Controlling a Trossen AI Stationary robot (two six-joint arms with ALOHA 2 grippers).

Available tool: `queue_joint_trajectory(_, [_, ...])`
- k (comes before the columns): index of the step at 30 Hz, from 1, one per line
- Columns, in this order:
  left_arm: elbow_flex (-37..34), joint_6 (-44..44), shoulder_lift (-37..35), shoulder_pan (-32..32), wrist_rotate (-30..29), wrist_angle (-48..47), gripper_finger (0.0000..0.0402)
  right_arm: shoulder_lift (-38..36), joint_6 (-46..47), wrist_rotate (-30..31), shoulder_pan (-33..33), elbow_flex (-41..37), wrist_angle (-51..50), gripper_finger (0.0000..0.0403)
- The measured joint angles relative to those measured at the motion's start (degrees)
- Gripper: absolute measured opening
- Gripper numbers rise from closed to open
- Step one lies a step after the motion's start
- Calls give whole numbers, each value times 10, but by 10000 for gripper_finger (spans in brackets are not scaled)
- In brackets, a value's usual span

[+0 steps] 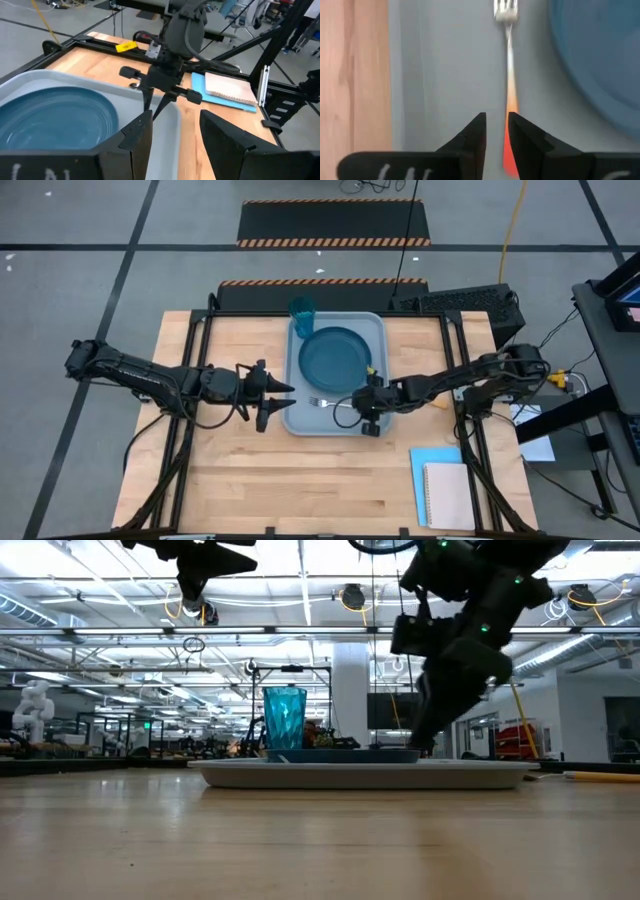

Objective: Pick and place plate/cup/fork/spoon on tray
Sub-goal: Put the orange fork on the gray serving tray to the left of the blue plate

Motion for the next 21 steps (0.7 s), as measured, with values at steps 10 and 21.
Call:
queue_joint_trajectory(10, [0, -3, 0, -2, 0, 14, 166, 0, -2, -2, 4, -53, 0, 15])
queue_joint_trajectory(21, [0, -1, 0, -2, 0, 14, 166, 0, -14, -3, -22, -88, 59, 6])
